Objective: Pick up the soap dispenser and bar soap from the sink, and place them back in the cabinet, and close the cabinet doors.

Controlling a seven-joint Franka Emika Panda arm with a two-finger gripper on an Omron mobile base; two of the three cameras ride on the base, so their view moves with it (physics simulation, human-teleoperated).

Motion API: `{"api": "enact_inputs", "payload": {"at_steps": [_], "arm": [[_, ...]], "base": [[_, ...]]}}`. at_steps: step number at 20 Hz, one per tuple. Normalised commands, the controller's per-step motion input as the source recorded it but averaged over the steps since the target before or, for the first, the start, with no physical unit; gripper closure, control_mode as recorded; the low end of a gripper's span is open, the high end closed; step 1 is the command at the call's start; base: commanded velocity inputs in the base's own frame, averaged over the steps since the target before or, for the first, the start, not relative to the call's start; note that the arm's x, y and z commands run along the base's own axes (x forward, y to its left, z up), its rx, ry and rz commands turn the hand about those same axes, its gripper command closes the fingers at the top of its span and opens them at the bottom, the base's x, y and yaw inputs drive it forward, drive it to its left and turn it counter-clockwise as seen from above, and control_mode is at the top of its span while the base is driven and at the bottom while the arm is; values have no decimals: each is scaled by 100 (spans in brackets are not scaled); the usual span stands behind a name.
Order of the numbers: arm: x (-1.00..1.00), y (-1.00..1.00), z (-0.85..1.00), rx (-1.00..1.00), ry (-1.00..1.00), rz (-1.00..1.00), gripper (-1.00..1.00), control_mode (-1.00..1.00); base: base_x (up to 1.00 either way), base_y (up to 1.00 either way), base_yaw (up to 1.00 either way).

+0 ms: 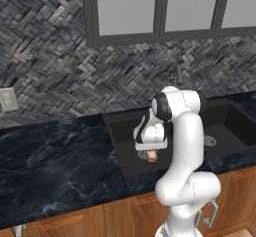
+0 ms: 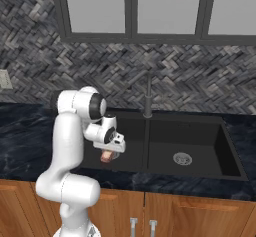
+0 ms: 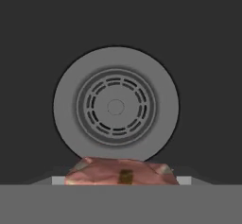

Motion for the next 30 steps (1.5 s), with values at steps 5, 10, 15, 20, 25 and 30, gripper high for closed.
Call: {"api": "enact_inputs", "payload": {"at_steps": [5,10,15,20,25,30], "arm": [[-1,5,52,-2,-1,0,100,-100],[-14,0,55,-1,-8,0,100,-100],[-17,-5,53,0,-5,1,100,-100],[-14,0,59,0,0,1,100,-100],[-29,0,63,-1,0,2,100,-100],[-44,0,52,0,-2,7,100,-100]], "base": [[0,0,0],[0,0,0],[0,0,0],[0,0,0],[0,0,0],[0,0,0]]}}
